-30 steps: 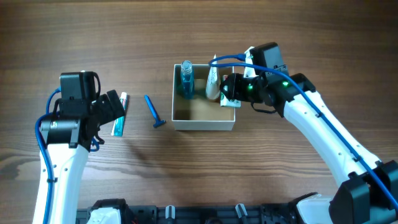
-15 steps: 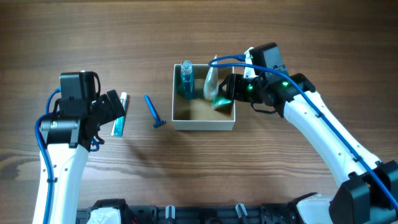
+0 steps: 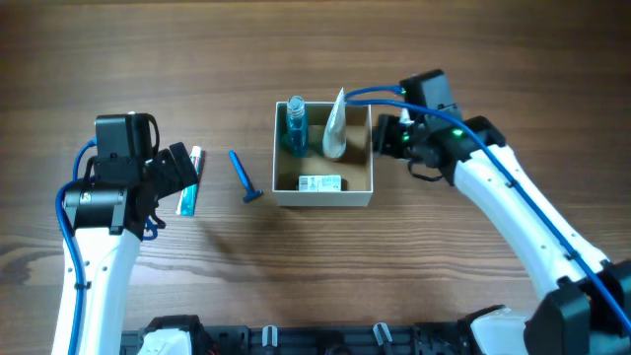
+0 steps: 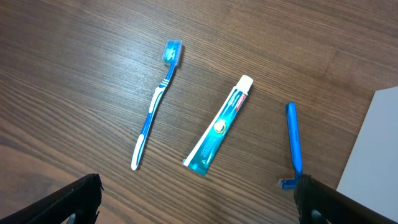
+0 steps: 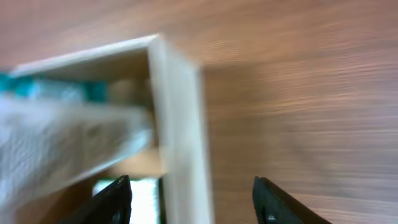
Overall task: Pack container
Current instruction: 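Lower the green box into the box front and release, then grasp the blue razor with the left gripper and drop it in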
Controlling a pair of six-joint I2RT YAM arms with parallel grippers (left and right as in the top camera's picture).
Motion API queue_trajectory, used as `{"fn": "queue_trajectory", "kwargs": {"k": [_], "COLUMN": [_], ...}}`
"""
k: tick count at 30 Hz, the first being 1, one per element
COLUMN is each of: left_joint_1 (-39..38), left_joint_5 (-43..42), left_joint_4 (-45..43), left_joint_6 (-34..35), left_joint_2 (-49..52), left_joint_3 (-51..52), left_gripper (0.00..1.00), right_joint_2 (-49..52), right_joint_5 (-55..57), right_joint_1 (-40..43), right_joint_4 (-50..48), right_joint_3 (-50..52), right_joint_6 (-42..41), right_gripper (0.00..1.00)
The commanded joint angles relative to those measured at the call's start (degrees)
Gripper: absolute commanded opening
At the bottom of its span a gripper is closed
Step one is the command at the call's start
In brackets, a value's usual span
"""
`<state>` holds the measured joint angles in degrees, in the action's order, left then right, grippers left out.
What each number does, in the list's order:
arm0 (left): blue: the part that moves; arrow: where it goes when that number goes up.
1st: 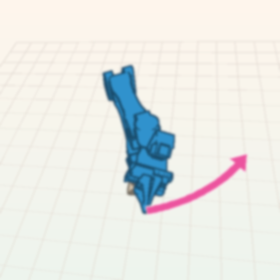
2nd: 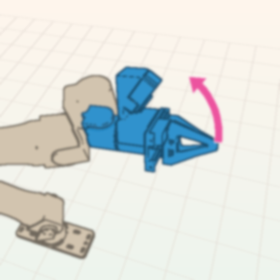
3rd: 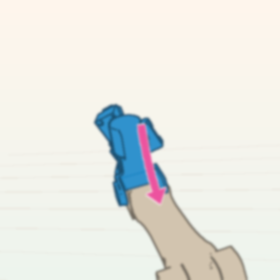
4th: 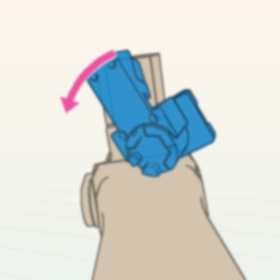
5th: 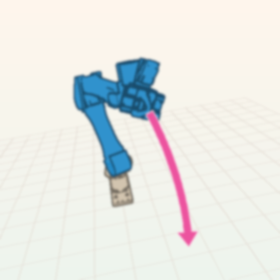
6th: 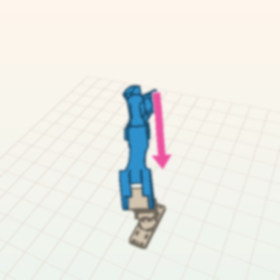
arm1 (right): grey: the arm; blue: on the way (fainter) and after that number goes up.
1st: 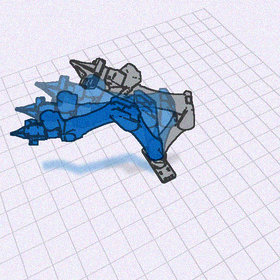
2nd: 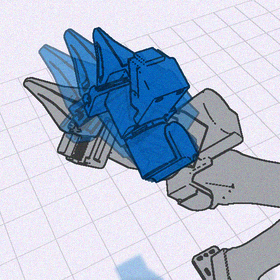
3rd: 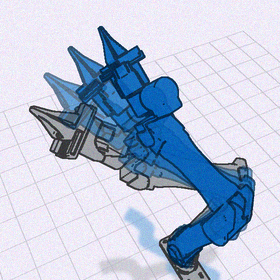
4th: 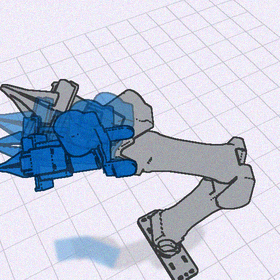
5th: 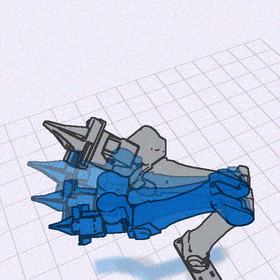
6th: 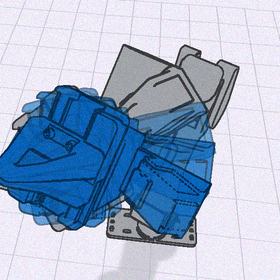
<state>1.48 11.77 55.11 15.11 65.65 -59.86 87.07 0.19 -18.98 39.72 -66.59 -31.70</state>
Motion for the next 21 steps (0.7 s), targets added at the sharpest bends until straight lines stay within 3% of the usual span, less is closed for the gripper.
{"fn": "queue_trajectory", "kwargs": {"k": [1, 3, 8, 13, 17, 21], "left_joint_1": [0.3, 0.3, -2.6, -10.8, -15.6, -17.1], "left_joint_5": [1.1, 0.5, -14.1, -12.8, -13.1, -15.0], "left_joint_4": [-0.3, -0.8, -3.7, -6.1, -9.3, -13.9], "left_joint_6": [-1.2, -1.2, -3.5, 12.4, 18.8, 20.8], "left_joint_2": [0.2, 0.2, 0.2, 8.0, 20.6, 29.1], "left_joint_3": [-0.8, -0.8, -0.8, -0.8, -0.8, -0.8], "left_gripper": [1.00, 1.00, 0.98, 1.00, 0.99, 1.00], "right_joint_2": [-7.0, -7.5, -4.5, -1.3, 0.4, 1.9], "right_joint_5": [14.6, 13.3, 6.3, 5.3, 5.2, 2.3], "right_joint_1": [5.5, 10.1, 15.3, 15.3, 15.3, 15.3], "right_joint_4": [0.0, 2.9, 11.8, 12.4, 12.0, 12.3], "right_joint_3": [-1.0, -1.0, -0.3, -0.3, -0.3, -0.3], "right_joint_6": [-6.3, -6.8, -4.4, 0.3, 3.2, 3.5], "right_gripper": [0.76, 0.76, 0.84, 0.84, 0.84, 0.85]}}
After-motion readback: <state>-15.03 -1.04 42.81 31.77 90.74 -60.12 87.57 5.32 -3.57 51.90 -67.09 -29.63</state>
